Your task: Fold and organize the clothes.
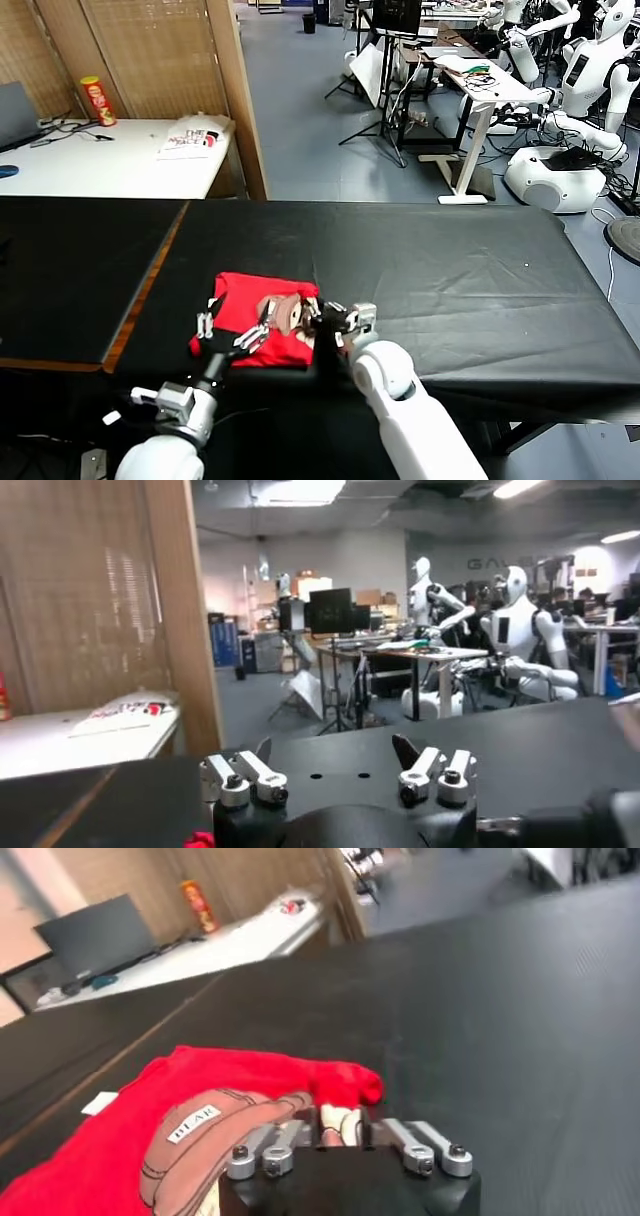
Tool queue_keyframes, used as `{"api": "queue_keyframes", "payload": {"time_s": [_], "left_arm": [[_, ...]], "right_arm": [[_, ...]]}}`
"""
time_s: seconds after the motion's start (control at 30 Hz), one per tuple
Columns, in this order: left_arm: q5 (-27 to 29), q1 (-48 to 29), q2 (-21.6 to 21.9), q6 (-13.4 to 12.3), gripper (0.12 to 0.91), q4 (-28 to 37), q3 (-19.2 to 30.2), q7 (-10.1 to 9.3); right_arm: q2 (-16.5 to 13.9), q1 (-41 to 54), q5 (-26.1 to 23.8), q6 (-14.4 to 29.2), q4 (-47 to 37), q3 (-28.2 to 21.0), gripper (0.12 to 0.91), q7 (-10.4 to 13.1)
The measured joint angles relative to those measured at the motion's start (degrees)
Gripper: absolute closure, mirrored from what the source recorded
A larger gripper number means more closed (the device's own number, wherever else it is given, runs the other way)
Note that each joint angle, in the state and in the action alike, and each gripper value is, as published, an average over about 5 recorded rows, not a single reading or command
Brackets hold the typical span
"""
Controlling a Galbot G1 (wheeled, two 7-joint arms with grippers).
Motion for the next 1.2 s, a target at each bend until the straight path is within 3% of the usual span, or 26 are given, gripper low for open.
{"api": "queue_keyframes", "payload": {"time_s": [0.13, 0.3, 0.5, 0.67, 0.77, 0.87, 1.2], "left_arm": [[0.2, 1.0, -0.5, -0.6, 0.232, 0.8, 0.0, -0.44], [0.5, 1.8, -0.2, -3.0, 0.232, 2.2, -0.1, -1.94], [0.5, 2.7, 1.3, -7.4, 0.232, 4.5, -0.2, -2.83], [2.2, 3.7, 2.4, -9.6, 0.232, 6.7, -0.1, -3.00], [2.2, 4.6, 3.1, -8.9, 0.232, 7.1, 0.0, -4.58], [0.7, 5.8, 4.2, -7.9, 0.232, 6.5, -0.3, -5.83], [-5.4, 13.9, 9.0, -5.8, 0.232, 1.1, -4.0, -7.44]], "right_arm": [[-1.9, 1.2, -10.4, 5.9, -0.9, -0.2, 0.884, -3.6], [-6.8, 0.5, -18.2, 10.6, 0.5, 0.7, 0.854, -5.4], [-14.7, -4.5, -20.4, 14.6, 5.8, 3.5, 0.564, -5.5], [-18.1, -11.9, -18.9, 17.6, 12.0, 7.0, 0.304, -1.9], [-18.4, -17.4, -17.2, 19.2, 16.4, 9.4, 0.239, 0.7], [-18.2, -23.6, -15.5, 20.3, 20.7, 11.9, 0.229, 2.5], [-14.3, -44.1, -14.3, 21.9, 32.3, 18.3, 0.227, 7.0]]}}
